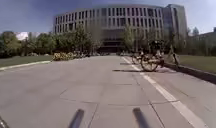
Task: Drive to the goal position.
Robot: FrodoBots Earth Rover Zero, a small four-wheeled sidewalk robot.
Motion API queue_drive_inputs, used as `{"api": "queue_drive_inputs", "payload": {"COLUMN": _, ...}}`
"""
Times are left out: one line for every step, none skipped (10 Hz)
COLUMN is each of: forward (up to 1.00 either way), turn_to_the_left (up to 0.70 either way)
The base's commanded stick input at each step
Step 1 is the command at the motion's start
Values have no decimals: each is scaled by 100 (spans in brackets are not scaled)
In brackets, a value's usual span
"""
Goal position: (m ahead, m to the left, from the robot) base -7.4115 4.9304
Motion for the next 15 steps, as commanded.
{"api": "queue_drive_inputs", "payload": {"forward": 100, "turn_to_the_left": -30}}
{"api": "queue_drive_inputs", "payload": {"forward": 100, "turn_to_the_left": -41}}
{"api": "queue_drive_inputs", "payload": {"forward": 100, "turn_to_the_left": -20}}
{"api": "queue_drive_inputs", "payload": {"forward": 100, "turn_to_the_left": -2}}
{"api": "queue_drive_inputs", "payload": {"forward": 100, "turn_to_the_left": -2}}
{"api": "queue_drive_inputs", "payload": {"forward": 100, "turn_to_the_left": -2}}
{"api": "queue_drive_inputs", "payload": {"forward": 100, "turn_to_the_left": -2}}
{"api": "queue_drive_inputs", "payload": {"forward": 100, "turn_to_the_left": -2}}
{"api": "queue_drive_inputs", "payload": {"forward": 100, "turn_to_the_left": -2}}
{"api": "queue_drive_inputs", "payload": {"forward": 100, "turn_to_the_left": -2}}
{"api": "queue_drive_inputs", "payload": {"forward": 100, "turn_to_the_left": -29}}
{"api": "queue_drive_inputs", "payload": {"forward": 100, "turn_to_the_left": -39}}
{"api": "queue_drive_inputs", "payload": {"forward": 100, "turn_to_the_left": -20}}
{"api": "queue_drive_inputs", "payload": {"forward": 100, "turn_to_the_left": -2}}
{"api": "queue_drive_inputs", "payload": {"forward": 100, "turn_to_the_left": -2}}
